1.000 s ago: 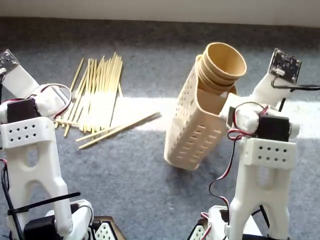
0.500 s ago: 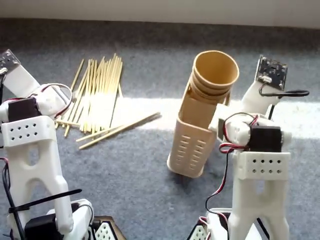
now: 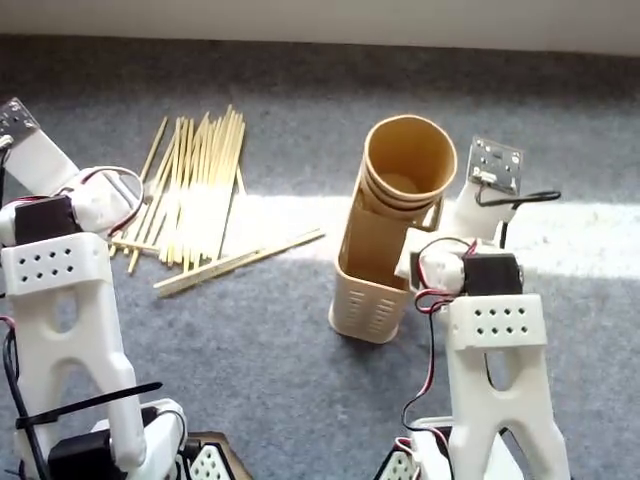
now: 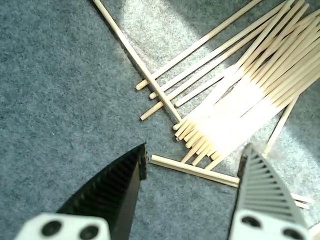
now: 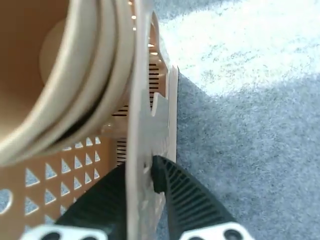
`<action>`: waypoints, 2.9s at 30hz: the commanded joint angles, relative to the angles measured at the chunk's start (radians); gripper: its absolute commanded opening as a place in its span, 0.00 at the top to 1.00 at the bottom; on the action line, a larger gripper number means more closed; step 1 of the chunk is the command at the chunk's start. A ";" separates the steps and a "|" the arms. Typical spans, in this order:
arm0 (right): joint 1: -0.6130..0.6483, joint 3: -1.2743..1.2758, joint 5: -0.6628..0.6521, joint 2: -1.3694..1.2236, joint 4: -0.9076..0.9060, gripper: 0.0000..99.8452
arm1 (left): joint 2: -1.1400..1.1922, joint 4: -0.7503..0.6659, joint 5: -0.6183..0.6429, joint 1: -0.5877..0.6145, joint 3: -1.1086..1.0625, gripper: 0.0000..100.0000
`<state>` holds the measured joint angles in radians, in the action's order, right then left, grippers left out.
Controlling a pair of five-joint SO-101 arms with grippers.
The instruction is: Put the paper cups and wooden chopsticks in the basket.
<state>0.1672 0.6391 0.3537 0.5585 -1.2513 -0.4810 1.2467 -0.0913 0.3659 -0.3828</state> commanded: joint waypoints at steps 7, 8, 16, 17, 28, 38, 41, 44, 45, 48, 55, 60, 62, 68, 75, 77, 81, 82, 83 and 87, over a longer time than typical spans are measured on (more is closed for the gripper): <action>0.039 0.024 0.005 -0.016 0.024 1.00 | -0.021 -0.012 0.008 -0.012 0.004 0.70; 0.039 0.027 0.078 -0.016 0.039 0.99 | -0.021 -0.012 0.008 -0.012 0.004 0.70; 0.116 0.030 0.443 -0.018 0.113 1.00 | -0.025 -0.008 0.008 -0.007 0.004 0.70; 0.114 0.033 0.450 -0.018 0.124 1.00 | -0.027 -0.008 0.008 -0.007 0.004 0.70; 0.148 0.142 0.586 -0.010 0.332 1.00 | -0.021 -0.006 0.012 -0.013 0.002 0.70; 0.139 0.163 0.419 0.064 0.371 0.75 | -0.024 -0.006 0.008 -0.013 0.004 0.70; 0.110 0.163 0.410 0.124 0.369 0.60 | -0.021 -0.006 0.008 -0.013 0.004 0.70; 0.104 0.163 0.410 0.193 0.340 0.60 | -0.021 -0.006 0.008 -0.013 0.004 0.70; 0.104 0.160 0.410 0.216 0.321 0.62 | -0.021 -0.006 0.008 -0.013 0.004 0.70; 0.076 0.156 0.404 0.300 0.289 0.67 | -0.021 -0.006 0.008 -0.013 0.004 0.70; -0.180 0.153 0.244 0.651 0.283 0.67 | -0.016 -0.006 -0.034 -0.035 0.039 0.70; -0.371 0.162 0.153 0.934 0.265 0.67 | 0.070 0.037 -0.031 -0.101 0.133 0.70; -0.383 0.166 0.143 1.024 0.213 0.67 | 0.134 0.087 -0.034 -0.137 0.209 0.70; -0.503 0.449 -0.037 1.096 0.165 0.67 | 0.377 0.338 -0.192 -0.262 0.552 0.70; -0.542 0.848 -0.163 1.092 0.335 0.67 | 0.888 0.482 -0.267 -0.245 1.035 0.70; -0.541 0.894 -0.163 1.093 0.341 0.67 | 1.049 0.479 -0.269 -0.222 1.171 0.70; -0.539 0.955 -0.163 1.093 0.338 0.67 | 1.325 0.491 -0.269 -0.193 1.471 0.70; -0.539 0.977 -0.160 1.093 0.338 0.67 | 1.385 0.505 -0.269 -0.193 1.534 0.70; -0.539 0.992 -0.158 1.093 0.340 0.67 | 1.437 0.509 -0.265 -0.196 1.578 0.70; -0.539 1.024 -0.158 1.093 0.340 0.67 | 1.552 0.509 -0.262 -0.197 1.676 0.70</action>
<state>-0.3652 1.6517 0.2048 1.6402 -0.9337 1.0365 1.7453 -0.3567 0.1603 1.1960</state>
